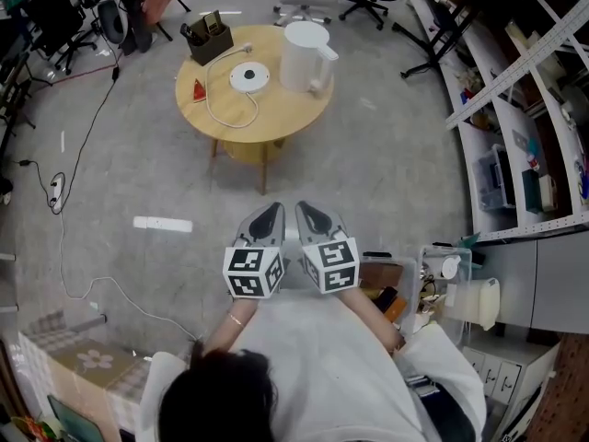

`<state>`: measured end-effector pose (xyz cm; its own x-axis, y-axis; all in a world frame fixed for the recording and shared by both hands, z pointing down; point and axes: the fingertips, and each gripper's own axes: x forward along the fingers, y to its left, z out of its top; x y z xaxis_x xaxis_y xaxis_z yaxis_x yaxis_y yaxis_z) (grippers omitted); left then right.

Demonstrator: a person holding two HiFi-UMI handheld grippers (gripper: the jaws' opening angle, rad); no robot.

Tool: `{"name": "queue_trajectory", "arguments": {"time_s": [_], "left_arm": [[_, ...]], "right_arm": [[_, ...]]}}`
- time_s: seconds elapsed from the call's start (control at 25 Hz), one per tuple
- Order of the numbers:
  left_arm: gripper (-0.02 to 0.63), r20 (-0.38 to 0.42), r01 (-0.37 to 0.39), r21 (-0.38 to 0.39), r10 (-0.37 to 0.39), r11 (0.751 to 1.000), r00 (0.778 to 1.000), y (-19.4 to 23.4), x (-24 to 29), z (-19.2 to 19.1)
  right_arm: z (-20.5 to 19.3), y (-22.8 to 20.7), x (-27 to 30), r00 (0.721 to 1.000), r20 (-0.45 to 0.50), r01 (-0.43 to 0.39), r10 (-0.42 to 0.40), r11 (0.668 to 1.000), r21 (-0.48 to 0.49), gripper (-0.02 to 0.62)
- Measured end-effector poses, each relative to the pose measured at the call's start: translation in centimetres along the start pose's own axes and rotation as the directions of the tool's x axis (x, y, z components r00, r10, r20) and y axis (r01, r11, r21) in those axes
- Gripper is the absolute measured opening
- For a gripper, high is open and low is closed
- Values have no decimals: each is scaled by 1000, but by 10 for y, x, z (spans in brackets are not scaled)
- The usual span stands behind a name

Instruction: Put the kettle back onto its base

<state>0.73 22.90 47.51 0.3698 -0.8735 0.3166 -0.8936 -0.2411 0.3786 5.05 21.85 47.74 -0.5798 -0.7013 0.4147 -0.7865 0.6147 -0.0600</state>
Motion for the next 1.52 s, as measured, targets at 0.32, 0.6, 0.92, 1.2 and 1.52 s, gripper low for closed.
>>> {"name": "queue_trajectory", "arguments": {"time_s": [0.32, 0.6, 0.92, 1.2, 1.52], "left_arm": [[27, -2, 6, 8, -6, 1000, 1000, 26, 17, 27], [26, -19, 31, 27, -31, 999, 999, 41, 29, 40], [26, -23, 82, 50, -81, 995, 996, 57, 41, 56], [26, -37, 104, 51, -102, 993, 994, 69, 47, 63], [26, -56, 129, 59, -125, 990, 991, 72, 45, 57]], "right_arm": [[17, 3, 29, 1000, -17, -26, 27, 999, 41, 26], [21, 12, 54, 997, -55, -45, 50, 996, 76, 26], [30, 17, 78, 998, -46, -38, 43, 994, 101, 27], [35, 17, 88, 999, -40, -7, 12, 992, 125, 28], [31, 15, 93, 999, -42, 20, -14, 990, 138, 28]]}}
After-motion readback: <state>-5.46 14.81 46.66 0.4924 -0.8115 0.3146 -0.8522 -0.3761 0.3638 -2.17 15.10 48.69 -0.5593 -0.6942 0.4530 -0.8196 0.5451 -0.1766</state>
